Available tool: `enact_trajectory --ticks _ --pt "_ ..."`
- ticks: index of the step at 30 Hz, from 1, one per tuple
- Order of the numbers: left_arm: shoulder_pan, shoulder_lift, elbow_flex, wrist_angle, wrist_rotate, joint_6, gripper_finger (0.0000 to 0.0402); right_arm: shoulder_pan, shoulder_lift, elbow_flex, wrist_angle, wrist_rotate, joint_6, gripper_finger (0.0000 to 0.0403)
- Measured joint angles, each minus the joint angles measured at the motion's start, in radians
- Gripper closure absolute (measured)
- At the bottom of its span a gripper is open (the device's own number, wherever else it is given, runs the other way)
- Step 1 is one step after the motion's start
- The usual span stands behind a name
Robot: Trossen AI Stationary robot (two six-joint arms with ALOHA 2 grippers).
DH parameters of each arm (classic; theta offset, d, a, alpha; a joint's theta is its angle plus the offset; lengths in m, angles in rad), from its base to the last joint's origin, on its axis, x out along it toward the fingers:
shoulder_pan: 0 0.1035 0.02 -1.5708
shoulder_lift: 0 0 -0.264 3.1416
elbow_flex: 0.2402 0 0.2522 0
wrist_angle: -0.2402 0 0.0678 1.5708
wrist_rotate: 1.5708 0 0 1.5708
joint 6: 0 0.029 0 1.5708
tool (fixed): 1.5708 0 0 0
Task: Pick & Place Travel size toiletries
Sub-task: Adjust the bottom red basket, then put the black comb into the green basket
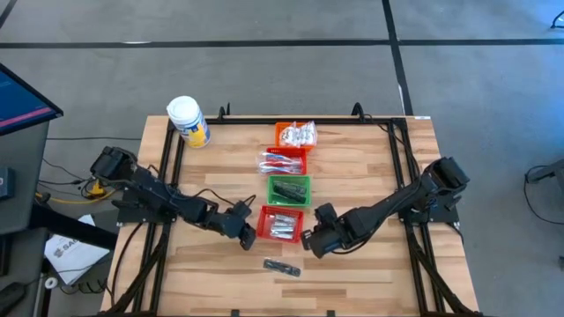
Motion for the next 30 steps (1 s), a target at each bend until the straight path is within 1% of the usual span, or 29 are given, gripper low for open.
enact_trajectory --ticks 4,7,13,19,23,26,28,30 --pt "0.000 0.045 0.000 0.051 0.024 -0.007 0.0401 0.032 0.000 0.000 0.089 -0.025 -0.056 0.0403" --pt "0.000 0.056 0.000 0.077 0.025 -0.008 0.0401 0.052 0.002 0.000 0.155 -0.045 -0.092 0.0403" --pt "0.028 0.060 0.000 0.109 0.026 0.005 0.0401 0.069 0.003 -0.001 0.172 -0.031 -0.081 0.0403" --pt "0.073 0.060 0.000 0.132 0.061 0.034 0.0401 0.069 0.003 -0.001 0.170 -0.027 -0.080 0.0403" --pt "0.078 0.060 0.000 0.134 0.069 0.035 0.0401 0.068 0.003 -0.001 0.169 -0.027 -0.082 0.0403" --pt "0.063 0.060 0.000 0.131 0.109 0.037 0.0401 0.082 0.003 -0.001 0.175 -0.024 -0.098 0.0403" --pt "0.026 0.059 0.000 0.125 0.124 0.036 0.0401 0.104 0.003 -0.001 0.190 -0.016 -0.126 0.0403" --pt "-0.023 0.059 0.000 0.122 0.125 0.032 0.0401 0.133 0.003 -0.001 0.215 0.015 -0.145 0.0403"
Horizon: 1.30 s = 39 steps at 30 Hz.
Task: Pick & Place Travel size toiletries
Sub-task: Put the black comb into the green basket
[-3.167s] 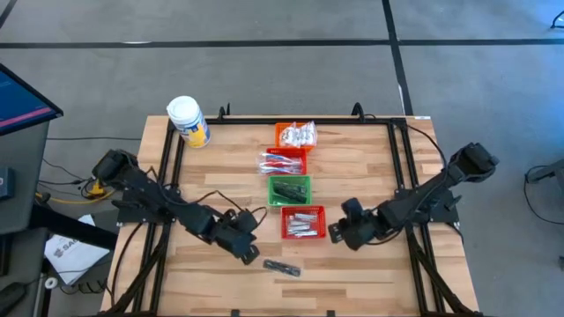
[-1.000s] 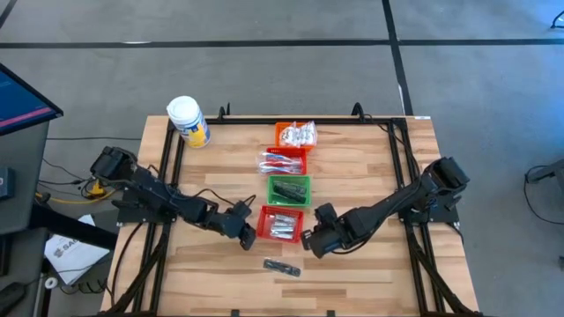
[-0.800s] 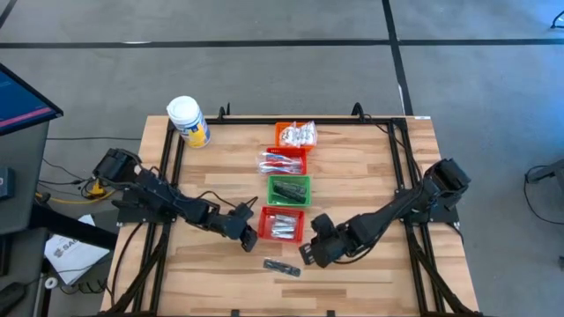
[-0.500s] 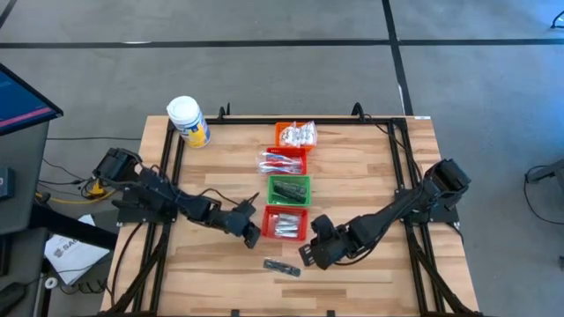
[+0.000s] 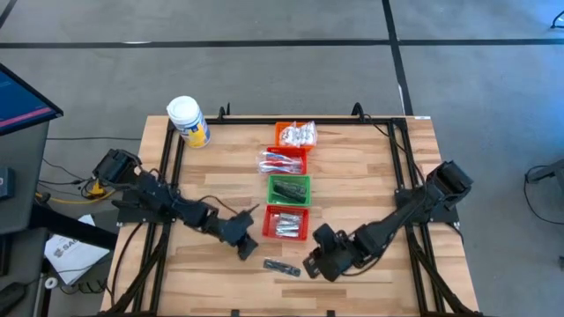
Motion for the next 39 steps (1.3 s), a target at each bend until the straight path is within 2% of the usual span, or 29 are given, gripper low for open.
enact_trajectory --ticks 3,6,11,16,22,25,28,33,39 --pt "-0.074 0.000 0.000 -0.002 -0.031 -0.007 0.0401 0.047 0.000 0.000 0.047 0.072 -0.031 0.0403" --pt "-0.139 0.000 0.000 -0.005 -0.062 -0.008 0.0401 0.088 0.000 0.000 0.138 0.145 -0.142 0.0403" --pt "-0.193 0.000 0.004 -0.016 -0.085 -0.014 0.0401 0.107 0.000 0.000 0.226 0.120 -0.269 0.0403" --pt "-0.190 0.023 0.071 -0.044 -0.094 0.017 0.0401 0.104 0.000 0.000 0.222 0.115 -0.260 0.0403" --pt "-0.207 0.197 0.260 -0.071 -0.100 0.046 0.0401 0.135 0.101 0.008 0.342 0.113 -0.158 0.0403" --pt "-0.232 0.272 0.381 -0.212 -0.137 0.074 0.0401 0.157 0.177 0.038 0.333 0.116 -0.117 0.0403" --pt "-0.247 0.283 0.446 -0.325 -0.195 0.104 0.0401 0.153 0.228 0.089 0.338 0.107 -0.114 0.0403" --pt "-0.235 0.268 0.453 -0.369 -0.232 0.121 0.0401 0.129 0.301 0.178 0.295 0.089 -0.183 0.0403" --pt "-0.203 0.275 0.452 -0.392 -0.231 0.124 0.0401 0.111 0.312 0.201 0.235 0.087 -0.206 0.0403"
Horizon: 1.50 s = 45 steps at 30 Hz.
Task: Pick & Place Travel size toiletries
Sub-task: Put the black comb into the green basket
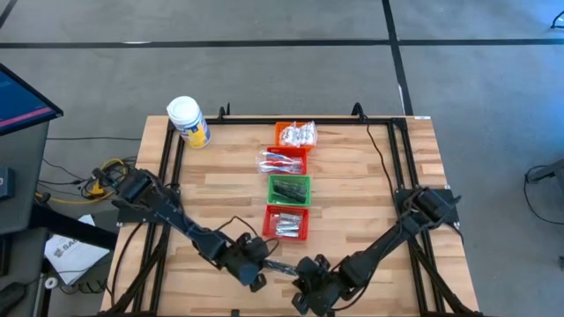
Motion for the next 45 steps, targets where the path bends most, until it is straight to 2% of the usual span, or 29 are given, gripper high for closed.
enact_trajectory --ticks 10,14,22,29,37,45 --pt "0.062 0.001 -0.027 0.006 0.018 0.015 0.0401 -0.027 0.000 0.000 -0.055 -0.008 -0.026 0.0403" --pt "0.067 0.041 -0.040 0.005 0.052 0.005 0.0401 -0.027 0.000 0.000 -0.055 -0.010 -0.026 0.0403" --pt "0.018 0.063 -0.036 0.031 0.037 -0.021 0.0401 -0.027 0.000 0.000 -0.056 -0.030 -0.034 0.0403" --pt "-0.028 0.053 -0.037 0.034 0.094 -0.028 0.0401 -0.027 0.000 0.000 -0.071 -0.051 -0.034 0.0403" --pt "-0.046 0.032 -0.042 0.020 0.068 -0.029 0.0401 -0.027 0.000 0.000 -0.068 -0.053 -0.037 0.0403" --pt "-0.066 0.013 -0.040 0.047 0.028 -0.023 0.0401 -0.028 0.000 0.000 -0.033 -0.055 -0.190 0.0400"
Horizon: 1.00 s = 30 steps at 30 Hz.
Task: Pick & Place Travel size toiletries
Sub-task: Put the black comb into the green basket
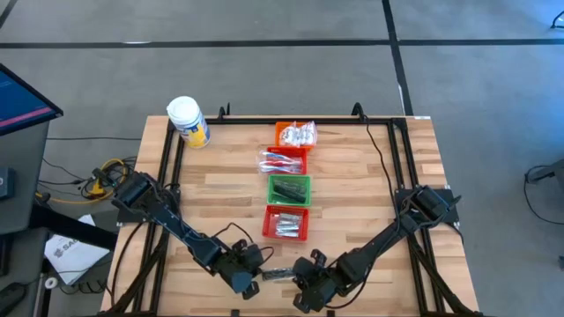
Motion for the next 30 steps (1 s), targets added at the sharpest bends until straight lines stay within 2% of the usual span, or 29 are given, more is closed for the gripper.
enact_trajectory --ticks 4,9,16,22,25,30 --pt "0.000 0.000 0.000 0.004 -0.001 0.005 0.0401 -0.001 0.000 0.000 0.006 0.000 -0.096 0.0382" --pt "0.000 0.010 0.000 0.014 0.005 0.008 0.0401 -0.001 0.000 0.000 0.013 0.000 -0.126 0.0337" --pt "0.008 0.010 0.001 0.037 -0.004 0.027 0.0401 -0.001 0.000 0.000 0.028 0.000 -0.223 0.0243" --pt "0.026 0.018 0.001 0.053 0.000 0.030 0.0401 0.001 0.000 0.000 0.022 0.000 -0.239 0.0168" --pt "0.036 0.037 0.002 0.076 0.022 0.030 0.0401 0.001 0.000 -0.003 0.013 0.000 -0.246 0.0153" --pt "0.043 0.050 0.002 0.087 0.042 0.026 0.0401 0.001 0.000 -0.007 0.004 -0.026 -0.304 0.0159"
